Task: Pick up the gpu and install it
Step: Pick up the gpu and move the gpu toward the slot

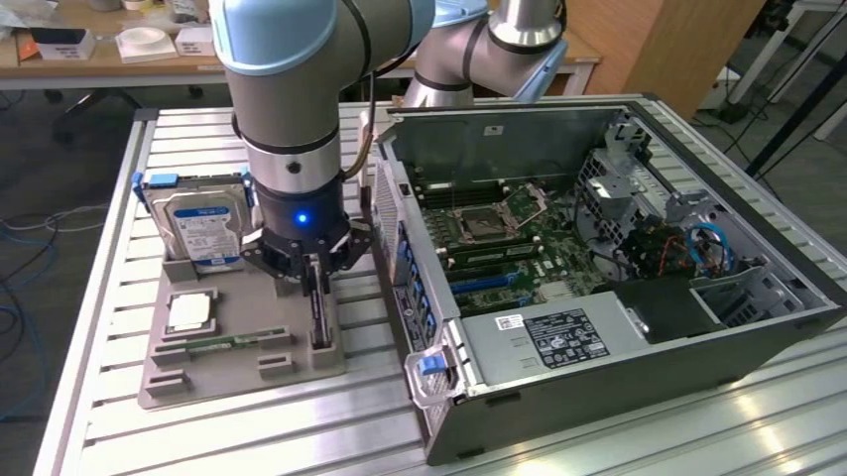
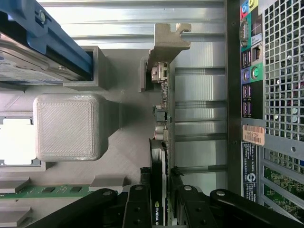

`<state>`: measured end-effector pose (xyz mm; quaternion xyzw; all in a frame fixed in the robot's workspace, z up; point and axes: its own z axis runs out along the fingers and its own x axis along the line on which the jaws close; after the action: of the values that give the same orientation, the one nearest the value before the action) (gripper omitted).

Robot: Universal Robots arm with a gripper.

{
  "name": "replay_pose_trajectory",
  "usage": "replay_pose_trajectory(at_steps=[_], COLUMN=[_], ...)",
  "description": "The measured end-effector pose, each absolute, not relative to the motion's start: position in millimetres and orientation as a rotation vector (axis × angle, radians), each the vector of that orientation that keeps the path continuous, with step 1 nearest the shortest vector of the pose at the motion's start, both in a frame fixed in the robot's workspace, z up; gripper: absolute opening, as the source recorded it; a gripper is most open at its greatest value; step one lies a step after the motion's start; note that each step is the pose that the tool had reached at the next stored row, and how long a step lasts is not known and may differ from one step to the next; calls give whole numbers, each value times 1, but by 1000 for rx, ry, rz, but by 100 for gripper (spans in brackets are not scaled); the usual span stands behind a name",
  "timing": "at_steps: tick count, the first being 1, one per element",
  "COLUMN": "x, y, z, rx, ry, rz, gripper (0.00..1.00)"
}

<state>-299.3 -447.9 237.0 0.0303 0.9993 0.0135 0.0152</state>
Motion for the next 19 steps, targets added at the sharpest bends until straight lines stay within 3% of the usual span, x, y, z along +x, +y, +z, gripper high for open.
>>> replay_pose_trajectory(at_steps=[19], x=[-299], y=[-448], z=[237], rx=[94], ry=[3109], rz=[42], gripper=[26])
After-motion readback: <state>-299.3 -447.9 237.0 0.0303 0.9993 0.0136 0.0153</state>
